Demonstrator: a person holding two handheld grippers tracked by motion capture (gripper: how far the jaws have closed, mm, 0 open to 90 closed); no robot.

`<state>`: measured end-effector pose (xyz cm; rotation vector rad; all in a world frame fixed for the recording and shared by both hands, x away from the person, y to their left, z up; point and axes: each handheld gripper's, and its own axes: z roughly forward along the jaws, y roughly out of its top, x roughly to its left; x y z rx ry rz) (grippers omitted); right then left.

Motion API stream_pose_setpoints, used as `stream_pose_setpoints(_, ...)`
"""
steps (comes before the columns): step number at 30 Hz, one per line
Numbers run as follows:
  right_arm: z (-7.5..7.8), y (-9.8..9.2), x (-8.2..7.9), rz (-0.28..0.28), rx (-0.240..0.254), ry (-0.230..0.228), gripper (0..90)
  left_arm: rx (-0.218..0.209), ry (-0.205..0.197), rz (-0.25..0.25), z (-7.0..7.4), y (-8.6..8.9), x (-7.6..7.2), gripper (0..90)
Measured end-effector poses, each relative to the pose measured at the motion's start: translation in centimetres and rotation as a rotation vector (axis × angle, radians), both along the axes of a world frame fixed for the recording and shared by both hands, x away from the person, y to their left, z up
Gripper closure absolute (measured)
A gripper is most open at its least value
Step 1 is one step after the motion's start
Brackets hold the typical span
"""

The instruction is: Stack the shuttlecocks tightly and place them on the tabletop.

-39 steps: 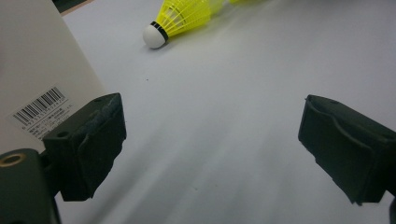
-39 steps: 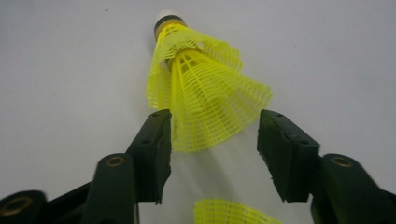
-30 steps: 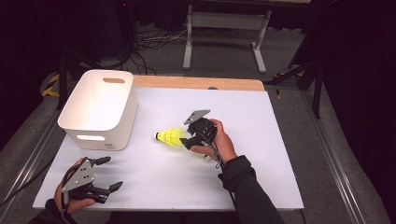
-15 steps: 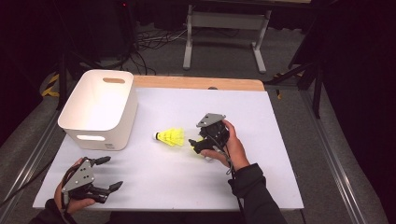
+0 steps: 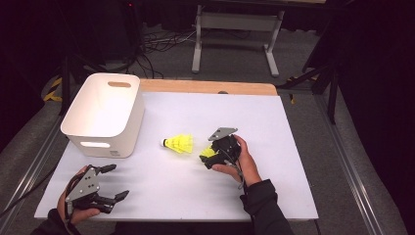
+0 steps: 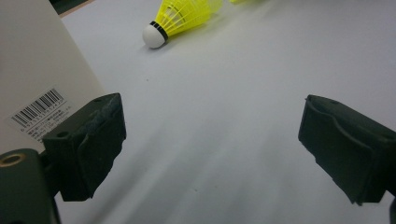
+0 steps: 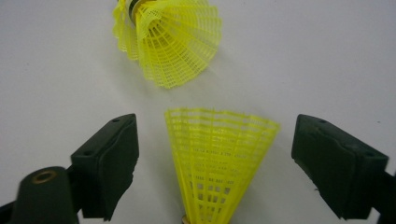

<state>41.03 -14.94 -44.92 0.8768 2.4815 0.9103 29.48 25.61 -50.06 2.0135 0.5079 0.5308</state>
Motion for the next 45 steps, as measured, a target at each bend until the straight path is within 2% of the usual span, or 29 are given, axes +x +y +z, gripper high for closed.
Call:
stream_pose_setpoints(2,-0.4,0.0,0.3,0.003,0.011,0.017,17.5,0.0,-0.001,0.001,0.0,0.0,0.0,8.5)
stream_pose_setpoints(9,-1.9,0.6,1.5,-0.023,-0.009,0.06,18.4,0.008,0.0,-0.003,-0.1,0.0,0.1,8.5)
stream_pose_setpoints(12,-2.3,0.8,1.8,-0.022,-0.015,0.064,23.3,0.007,0.001,0.002,-0.1,0.0,0.1,8.6)
stream_pose_setpoints(17,-1.9,0.8,1.5,-0.023,0.003,0.039,33.9,0.009,0.0,0.001,-0.1,0.0,0.1,8.6)
stream_pose_setpoints(20,-1.5,0.6,1.3,-0.016,0.032,0.02,39.1,0.012,-0.002,0.0,-0.1,0.0,0.1,8.6)
stream_pose_setpoints(27,-0.2,0.3,0.3,-0.011,0.093,-0.037,38.6,0.012,-0.001,0.002,0.0,-0.1,0.0,8.6)
stream_pose_setpoints(34,1.0,0.0,-1.0,0.025,0.143,-0.084,38.0,0.012,-0.002,0.004,0.0,0.0,0.0,8.6)
stream_pose_setpoints(37,1.1,-0.3,-1.4,0.025,0.149,-0.089,36.2,0.01,-0.002,0.004,0.0,0.0,0.0,8.6)
stream_pose_setpoints(40,0.8,-0.7,-1.6,0.026,0.133,-0.087,35.5,0.009,-0.004,0.004,0.0,0.0,0.0,8.6)
stream_pose_setpoints(42,0.7,-1.4,-1.8,0.022,0.153,-0.086,35.4,0.008,-0.004,0.003,0.0,0.0,0.0,8.6)
stream_pose_setpoints(45,0.7,-1.9,-2.1,0.018,0.155,-0.083,34.8,0.01,-0.004,0.002,0.0,0.0,0.0,8.6)
